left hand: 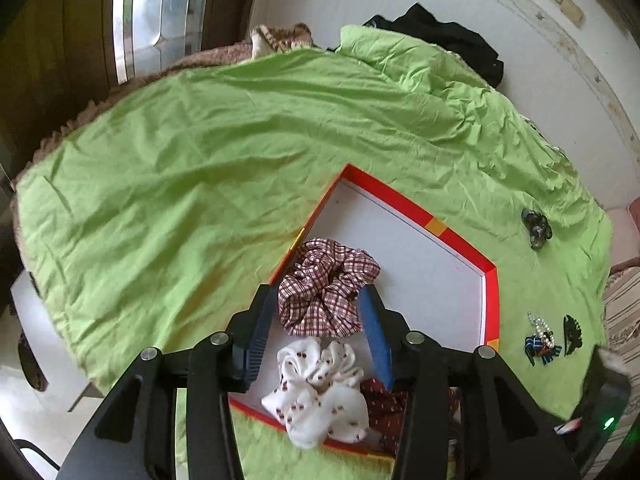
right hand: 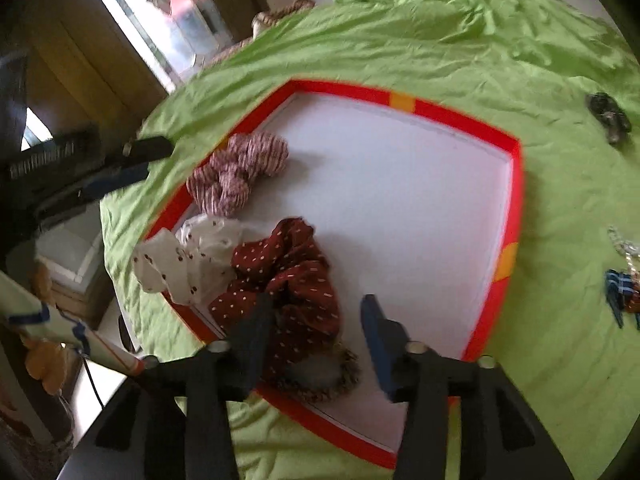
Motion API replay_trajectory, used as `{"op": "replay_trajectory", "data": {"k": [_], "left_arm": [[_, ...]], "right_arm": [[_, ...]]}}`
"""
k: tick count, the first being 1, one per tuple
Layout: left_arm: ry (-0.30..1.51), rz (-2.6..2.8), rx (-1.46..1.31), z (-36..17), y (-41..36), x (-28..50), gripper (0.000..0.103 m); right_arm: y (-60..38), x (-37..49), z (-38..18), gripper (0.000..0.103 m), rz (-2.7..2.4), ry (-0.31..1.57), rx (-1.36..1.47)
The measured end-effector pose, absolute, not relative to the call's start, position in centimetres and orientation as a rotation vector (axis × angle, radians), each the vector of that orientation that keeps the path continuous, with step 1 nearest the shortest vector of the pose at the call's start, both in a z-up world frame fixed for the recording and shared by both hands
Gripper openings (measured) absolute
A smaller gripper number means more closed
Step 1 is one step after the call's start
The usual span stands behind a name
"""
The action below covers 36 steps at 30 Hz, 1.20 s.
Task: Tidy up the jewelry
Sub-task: 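Carry both scrunchies into the box and open both tools, then grasp the pearl bracelet with the right tool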
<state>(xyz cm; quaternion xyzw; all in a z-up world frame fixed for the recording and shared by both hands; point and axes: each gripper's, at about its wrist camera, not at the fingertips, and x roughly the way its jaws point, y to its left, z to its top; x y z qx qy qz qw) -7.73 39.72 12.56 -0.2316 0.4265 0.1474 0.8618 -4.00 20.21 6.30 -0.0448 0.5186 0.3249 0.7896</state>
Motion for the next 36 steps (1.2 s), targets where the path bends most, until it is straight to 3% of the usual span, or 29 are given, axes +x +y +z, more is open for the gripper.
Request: {"op": "replay_trajectory", "data": {"k": [15, 22, 36], "left_arm": [[0.859, 0.226, -0.28, 15.9, 28.7, -10.7, 0.066], [0.957, 0.119, -0.223, 13.4, 21.4, -10.1, 0.066], [1.038, -0.004, -0.1, 11.6, 11.2, -7.3, 0.066]], "right_arm": [[2.2, -8.0, 8.0, 0.06, 0.426, 1.012, -0.012], [-7.8, -10.0, 6.7, 0.06, 0.25, 1.008, 0.147], [-18.3, -11.5, 3.6, 0.062, 0.115, 1.01, 0.321]]}}
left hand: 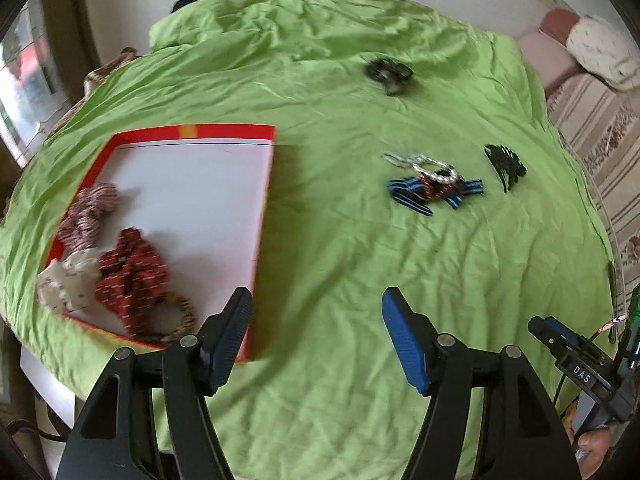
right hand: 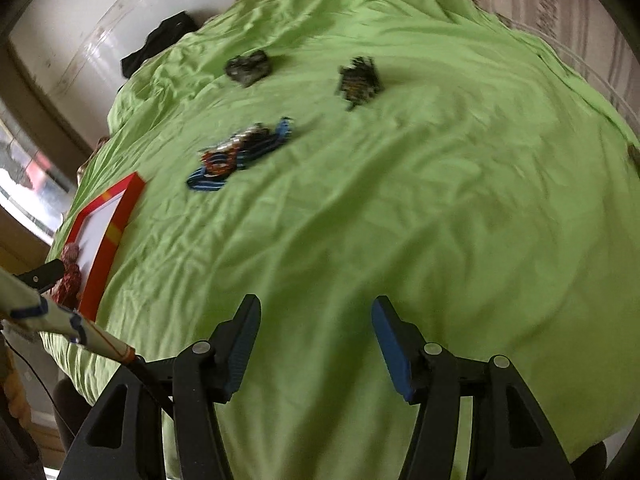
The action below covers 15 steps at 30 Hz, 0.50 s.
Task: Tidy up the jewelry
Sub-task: 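Grasp the pearl bracelet with the right tool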
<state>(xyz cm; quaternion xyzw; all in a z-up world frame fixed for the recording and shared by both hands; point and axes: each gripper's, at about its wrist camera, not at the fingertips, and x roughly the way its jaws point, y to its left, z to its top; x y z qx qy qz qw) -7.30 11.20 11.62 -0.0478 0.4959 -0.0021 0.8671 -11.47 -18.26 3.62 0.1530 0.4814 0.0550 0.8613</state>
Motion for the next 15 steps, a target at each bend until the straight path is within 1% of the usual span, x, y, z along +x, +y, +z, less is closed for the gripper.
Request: {"op": "replay_trajectory", "data": {"k": [9, 15], "left_arm": [[1.069, -0.057, -0.052, 10.2, 7.4, -3.2, 0.066], [1.061, -0.154, -0.03, 10.5, 4.4, 2.4, 0.066]], "right_arm": [[-20.1, -10.8, 2.8, 0.062, 0.112, 1.003, 0.361], [-20.7, -8.8, 3.4, 0.062, 0.114, 0.991, 0.346]]}}
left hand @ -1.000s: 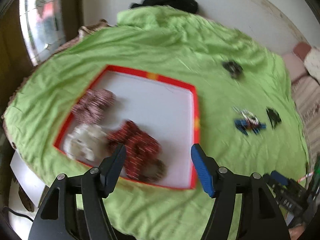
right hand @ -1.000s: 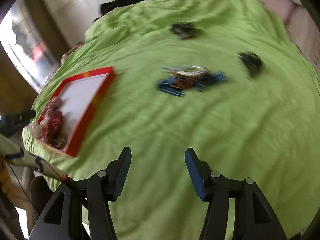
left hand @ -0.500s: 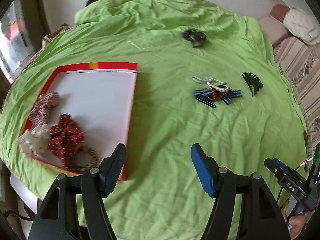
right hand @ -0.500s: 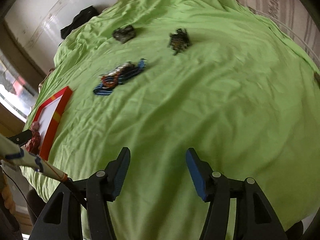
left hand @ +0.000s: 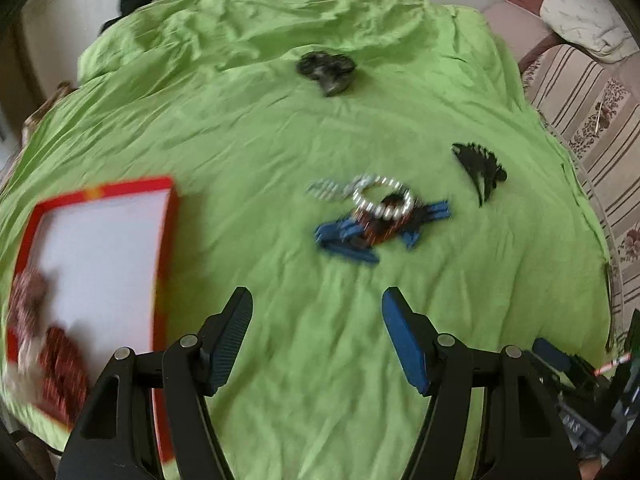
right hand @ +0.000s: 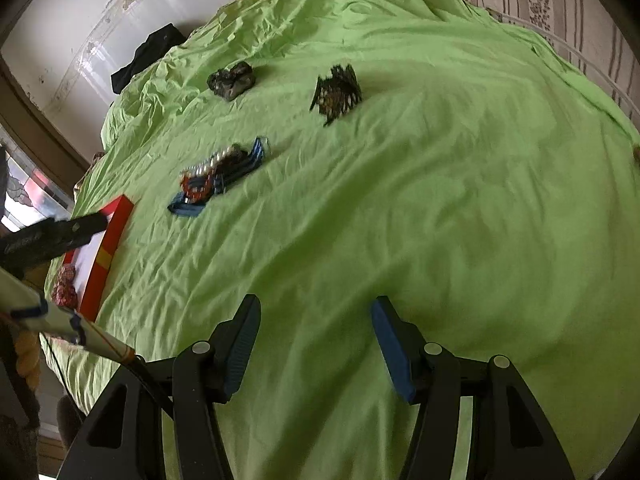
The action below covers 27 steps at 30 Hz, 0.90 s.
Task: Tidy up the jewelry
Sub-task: 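Grasp the pearl bracelet with the right tool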
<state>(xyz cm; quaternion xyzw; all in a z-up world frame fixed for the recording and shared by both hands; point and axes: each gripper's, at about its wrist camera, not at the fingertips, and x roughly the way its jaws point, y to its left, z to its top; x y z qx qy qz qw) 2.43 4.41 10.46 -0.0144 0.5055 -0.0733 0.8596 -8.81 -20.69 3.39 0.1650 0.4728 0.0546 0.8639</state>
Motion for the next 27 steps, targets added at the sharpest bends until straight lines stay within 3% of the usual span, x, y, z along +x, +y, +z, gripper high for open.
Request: {"op": "replay_trajectory", "data": {"k": [4, 11, 16, 19, 23, 27], "left_arm": [[1.068, -0.182, 0.0, 9.2, 3.1, 6.4, 0.065], [1.099, -0.219, -0.002, 6.3, 3.7, 12.3, 0.054], [1.151, -0.277, -0.021, 3.5, 3.7, 14.8, 0.04], [1.137, -0.303, -0.005, 2.7, 3.5, 15.2, 0.04], [1.12, -0.331, -0.041, 2.4, 3.9, 15.8, 0.039], [1.102, -0.343, -0.083, 2.0, 4.6, 16.2, 0.028]], "right_arm": [[-22.0, -6.9, 3.9, 0.062, 0.091, 0.982, 0.343], [-23.1, -3.4, 4.5, 0.062, 0.106, 0.965, 0.389], [-19.8, 1.0, 6.8, 0.062, 0.212, 0.934, 0.345], [-17.1, 4.3, 7.1, 0.062, 0.272, 0.947, 0.321], [-14.1, 9.2, 5.7, 0.061, 0.301, 0.995, 0.293], [-12.8, 12.1, 3.3, 0.056, 0.3, 1.081, 0.304]]}}
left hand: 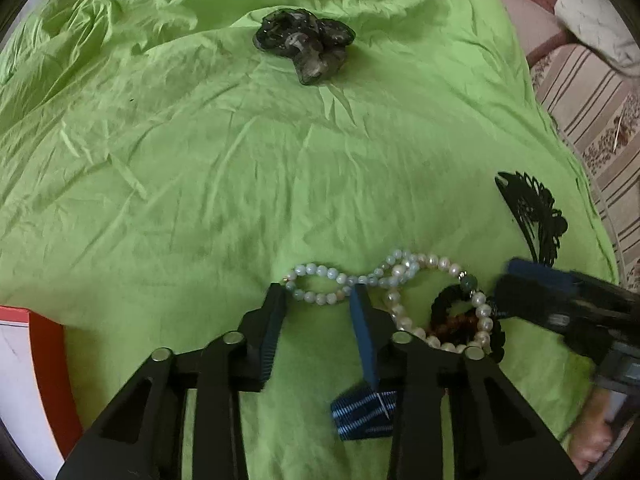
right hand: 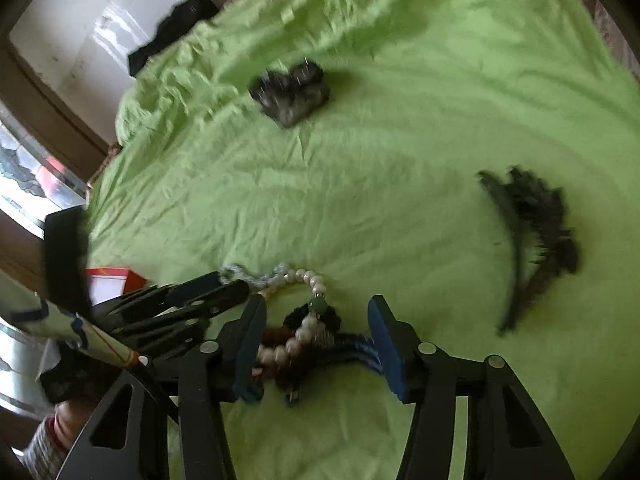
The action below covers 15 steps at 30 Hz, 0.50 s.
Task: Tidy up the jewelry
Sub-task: 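Grasp the pearl bracelet with the right tool, then carry the pearl bracelet into the box and open the right tool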
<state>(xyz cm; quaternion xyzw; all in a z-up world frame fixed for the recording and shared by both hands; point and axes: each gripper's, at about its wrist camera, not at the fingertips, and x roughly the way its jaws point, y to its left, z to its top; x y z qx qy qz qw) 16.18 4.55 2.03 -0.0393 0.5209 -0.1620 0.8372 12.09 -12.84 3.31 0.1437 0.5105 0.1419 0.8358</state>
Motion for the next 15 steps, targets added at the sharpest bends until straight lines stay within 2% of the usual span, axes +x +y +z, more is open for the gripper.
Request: {"op": "replay_trajectory", "data": {"k": [3, 4, 5, 7, 8, 9, 15], "left_arm": [[1.098, -0.35, -0.127, 2.0, 5.4, 16.3, 0.013], [1.102, -0.343, -0.144, 2.0, 5.8, 16.4, 0.005], [1.107, -0.336, -0.156, 2.0, 6.1, 16.4, 0.005], [1.112, -0.325, -0.179, 2.1, 6.5, 16.3, 0.005], [1.113, -0.316, -0.174, 2.3, 6.6, 16.1, 0.005], [1.111, -0.309, -0.164, 2.5, 6.6, 15.9, 0.005], [1.062, -0.269, -0.176, 6.1, 7.8, 13.4, 0.005]], "right_arm": [[-11.8, 13.3, 1.8, 0.051, 0.277, 1.119, 0.248], [-11.7, 13.5, 1.6, 0.047, 0.275, 1.123, 0.235], [-11.3, 13.6, 1.4, 0.042, 0.27, 1.128, 0.212], [-10.7, 13.8, 1.1, 0.027, 0.27, 1.13, 0.168], [-10.4, 13.8, 1.2, 0.023, 0.276, 1.127, 0.142], [-10.2, 13.8, 1.4, 0.013, 0.281, 1.126, 0.126], [-11.1, 11.9, 4.8, 0.013, 0.277, 1.047, 0.148]]}}
